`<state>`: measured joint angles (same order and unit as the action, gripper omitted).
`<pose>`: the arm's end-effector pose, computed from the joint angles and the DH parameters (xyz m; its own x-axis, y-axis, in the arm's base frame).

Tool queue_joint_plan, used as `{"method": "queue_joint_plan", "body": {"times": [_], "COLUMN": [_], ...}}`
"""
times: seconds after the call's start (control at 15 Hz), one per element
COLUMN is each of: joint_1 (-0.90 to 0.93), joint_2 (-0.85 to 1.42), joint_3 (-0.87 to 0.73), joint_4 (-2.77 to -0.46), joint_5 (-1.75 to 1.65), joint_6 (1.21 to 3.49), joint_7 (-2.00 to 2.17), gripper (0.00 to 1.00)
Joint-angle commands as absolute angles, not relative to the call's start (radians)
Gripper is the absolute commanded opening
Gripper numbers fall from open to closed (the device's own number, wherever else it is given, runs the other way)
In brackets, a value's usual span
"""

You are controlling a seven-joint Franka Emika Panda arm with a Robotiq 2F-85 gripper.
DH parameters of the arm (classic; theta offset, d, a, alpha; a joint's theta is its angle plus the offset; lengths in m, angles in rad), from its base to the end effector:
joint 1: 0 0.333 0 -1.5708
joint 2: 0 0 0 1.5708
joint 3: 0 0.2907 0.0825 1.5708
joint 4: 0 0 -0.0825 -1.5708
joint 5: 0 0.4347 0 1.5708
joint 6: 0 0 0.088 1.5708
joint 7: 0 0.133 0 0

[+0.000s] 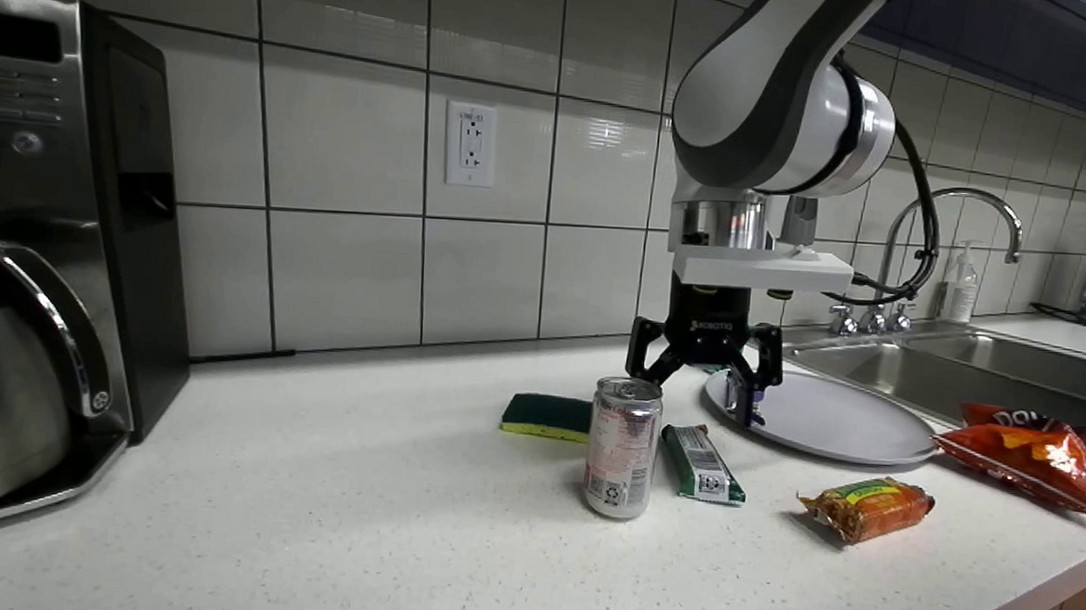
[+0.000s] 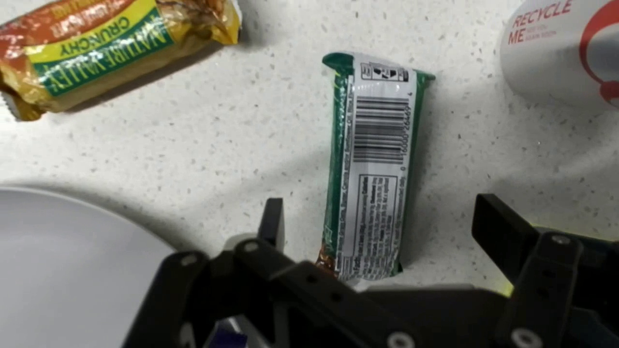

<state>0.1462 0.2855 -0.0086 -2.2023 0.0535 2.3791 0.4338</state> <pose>0.5585 0.0786 0.1521 0.9376 -0.3293 -0.1116 -0.3293 -0.9440 0.0185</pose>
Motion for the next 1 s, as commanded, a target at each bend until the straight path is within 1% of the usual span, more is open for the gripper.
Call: {"method": "queue_joint_plan", "body": {"times": [0.0,0.93], "joint_1": [0.135,0.139], "joint_2": [0.256,0.314], "joint_3": [0.002,0.001], "joint_4": [-2.234,-2.213], "joint_5": [0.049,0.040], "joint_6": [2.352,2.357], "joint_7": [0.407,0.390], "gripper": [1.00,1.00]}}
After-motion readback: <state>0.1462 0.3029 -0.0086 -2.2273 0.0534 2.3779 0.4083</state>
